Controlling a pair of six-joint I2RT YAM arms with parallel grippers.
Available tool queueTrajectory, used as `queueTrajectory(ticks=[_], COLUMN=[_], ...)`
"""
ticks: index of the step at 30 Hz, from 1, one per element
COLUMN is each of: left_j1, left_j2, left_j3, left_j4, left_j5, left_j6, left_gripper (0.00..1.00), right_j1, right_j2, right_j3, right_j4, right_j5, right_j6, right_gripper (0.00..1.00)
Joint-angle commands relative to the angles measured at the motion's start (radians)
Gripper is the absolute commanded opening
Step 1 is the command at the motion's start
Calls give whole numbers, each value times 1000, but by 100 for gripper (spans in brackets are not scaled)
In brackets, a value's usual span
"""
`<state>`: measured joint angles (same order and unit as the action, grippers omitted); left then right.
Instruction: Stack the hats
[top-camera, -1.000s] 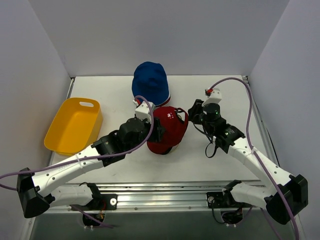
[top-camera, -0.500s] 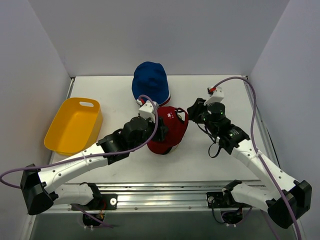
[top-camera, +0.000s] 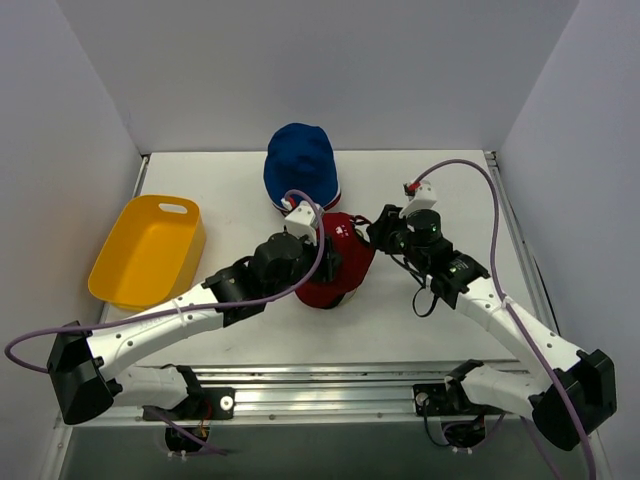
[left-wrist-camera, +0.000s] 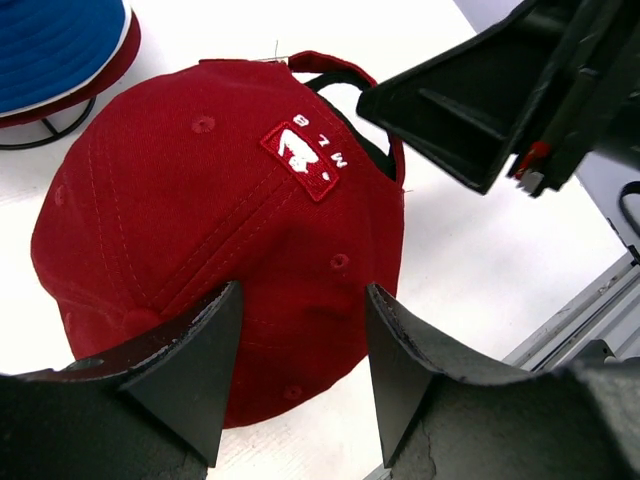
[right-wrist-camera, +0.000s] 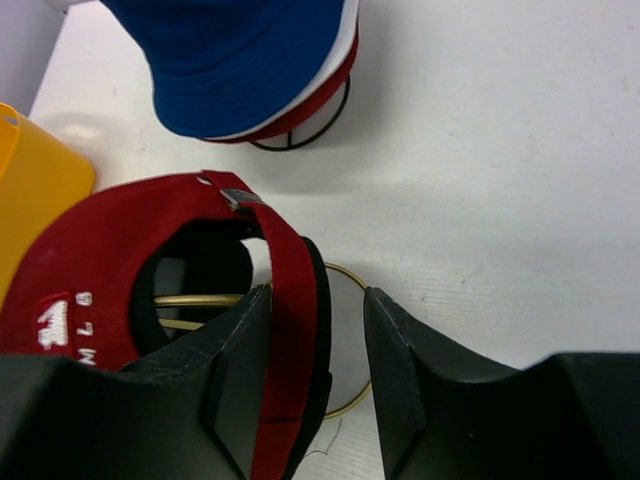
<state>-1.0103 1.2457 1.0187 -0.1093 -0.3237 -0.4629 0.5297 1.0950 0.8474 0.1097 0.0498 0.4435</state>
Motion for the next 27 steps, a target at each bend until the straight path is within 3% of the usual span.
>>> queueTrajectory(ticks=[1, 16, 18, 20, 27], left_j1=[6, 7, 10, 13, 18], left_j2=[0, -63, -87, -115, -186], left_j3=[24, 58, 87, 113, 218], left_j4=[57, 8, -24, -82, -230], left_j5=[17, 44, 49, 37, -14], left_j6=[6, 41, 50, 72, 110], left_gripper=[60, 61, 68, 95, 94], right_j1=[-7, -30, -30, -28, -30], right_j2=[5, 65, 66, 54, -30], right_j3=[-22, 19, 54, 108, 228], right_j4=[33, 22, 12, -25, -188], right_j5=[59, 47, 16, -1, -21], right_j6=[-8, -15, -20, -22, -38], right_gripper=[37, 36, 36, 37, 48])
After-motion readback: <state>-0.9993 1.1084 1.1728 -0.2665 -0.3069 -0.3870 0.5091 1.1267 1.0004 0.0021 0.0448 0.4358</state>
